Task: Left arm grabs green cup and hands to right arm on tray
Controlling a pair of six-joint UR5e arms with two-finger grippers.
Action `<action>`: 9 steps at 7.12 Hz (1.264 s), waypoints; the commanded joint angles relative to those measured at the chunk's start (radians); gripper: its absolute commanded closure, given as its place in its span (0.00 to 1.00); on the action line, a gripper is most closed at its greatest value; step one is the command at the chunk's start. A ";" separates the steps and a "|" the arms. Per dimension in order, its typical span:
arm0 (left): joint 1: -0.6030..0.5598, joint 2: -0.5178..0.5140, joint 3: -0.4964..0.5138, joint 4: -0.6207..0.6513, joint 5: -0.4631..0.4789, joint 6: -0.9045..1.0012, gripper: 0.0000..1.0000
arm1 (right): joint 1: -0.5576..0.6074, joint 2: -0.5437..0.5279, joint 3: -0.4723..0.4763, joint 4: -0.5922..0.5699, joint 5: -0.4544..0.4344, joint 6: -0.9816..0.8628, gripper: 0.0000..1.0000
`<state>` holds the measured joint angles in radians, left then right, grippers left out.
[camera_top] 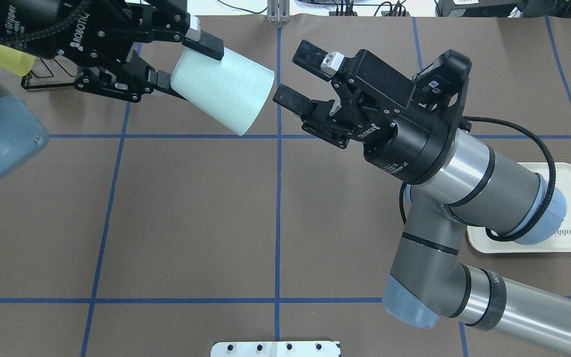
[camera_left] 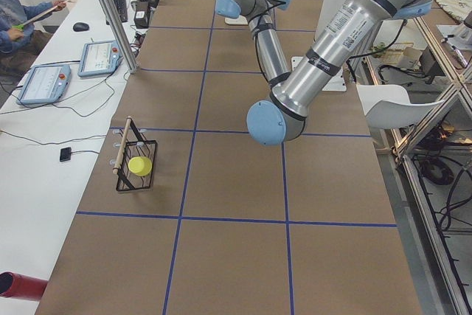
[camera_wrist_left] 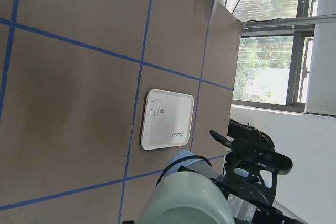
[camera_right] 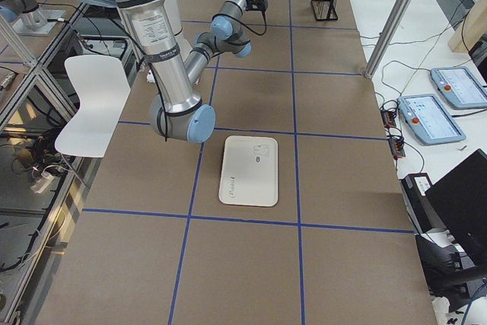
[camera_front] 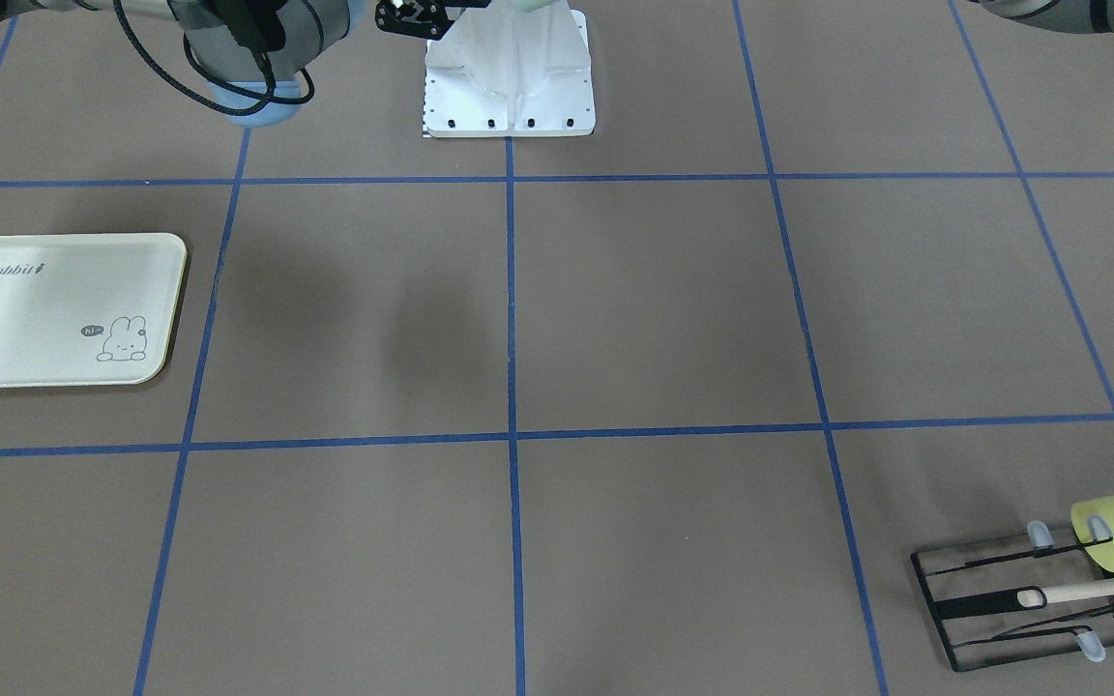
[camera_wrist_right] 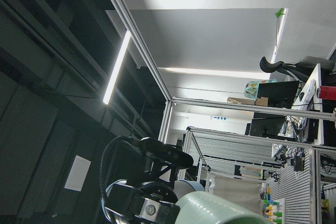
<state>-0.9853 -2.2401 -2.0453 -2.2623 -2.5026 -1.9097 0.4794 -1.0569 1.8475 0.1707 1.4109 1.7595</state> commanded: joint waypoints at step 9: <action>0.007 -0.027 -0.001 0.000 0.007 -0.045 1.00 | -0.021 0.005 0.022 -0.008 -0.001 0.000 0.29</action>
<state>-0.9797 -2.2661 -2.0463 -2.2618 -2.4968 -1.9532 0.4610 -1.0523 1.8670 0.1626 1.4097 1.7598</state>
